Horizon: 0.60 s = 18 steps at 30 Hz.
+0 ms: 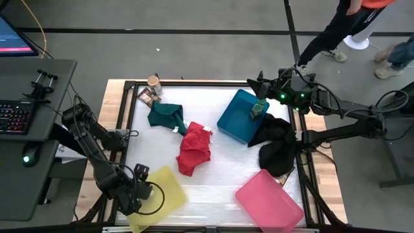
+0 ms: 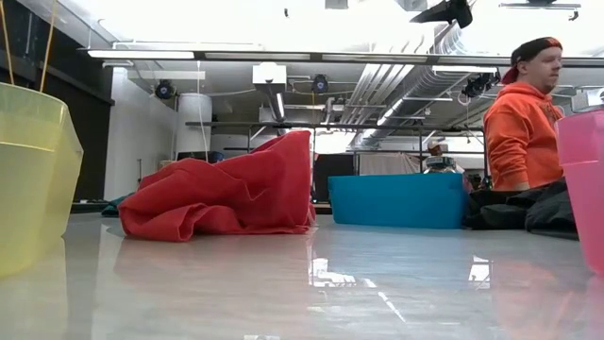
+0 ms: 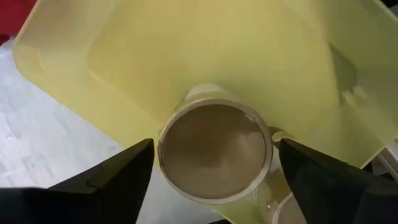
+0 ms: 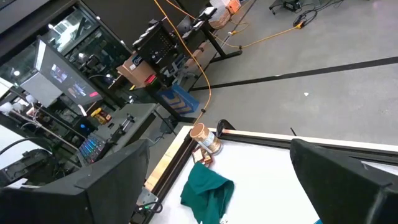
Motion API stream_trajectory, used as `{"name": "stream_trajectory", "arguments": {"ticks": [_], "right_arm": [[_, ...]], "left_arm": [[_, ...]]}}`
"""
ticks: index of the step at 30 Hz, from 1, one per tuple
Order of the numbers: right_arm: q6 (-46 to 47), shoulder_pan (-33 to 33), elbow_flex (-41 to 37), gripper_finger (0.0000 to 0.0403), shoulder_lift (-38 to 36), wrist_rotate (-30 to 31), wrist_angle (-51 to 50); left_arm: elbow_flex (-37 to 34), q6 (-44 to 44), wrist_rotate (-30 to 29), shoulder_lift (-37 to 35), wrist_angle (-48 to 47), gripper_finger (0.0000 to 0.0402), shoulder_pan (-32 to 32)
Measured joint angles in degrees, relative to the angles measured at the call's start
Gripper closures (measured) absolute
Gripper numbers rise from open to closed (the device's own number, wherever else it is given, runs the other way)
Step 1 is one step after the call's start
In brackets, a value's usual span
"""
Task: Sort spices by type
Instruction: Put the bottom gold seasoning bottle into the yellow bin
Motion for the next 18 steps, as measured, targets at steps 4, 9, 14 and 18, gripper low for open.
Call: {"name": "stream_trajectory", "arguments": {"ticks": [4,9,14,18], "right_arm": [[0.02,-0.01,0.0,0.002,0.0,0.0,-0.02],[0.09,0.01,0.0,0.002,-0.01,0.0,-0.02],[0.13,-0.02,0.0,0.002,0.0,0.02,-0.03],[1.02,-0.01,0.0,0.002,0.0,0.01,-0.08]], "left_arm": [[0.0,0.0,1.03,0.0,0.0,0.005,0.0],[0.9,0.11,3.37,-0.55,-0.26,0.0046,1.36],[3.42,2.42,3.31,-3.01,-0.24,0.0046,3.57],[5.69,2.29,3.33,-5.77,-0.49,0.0046,4.94]]}}
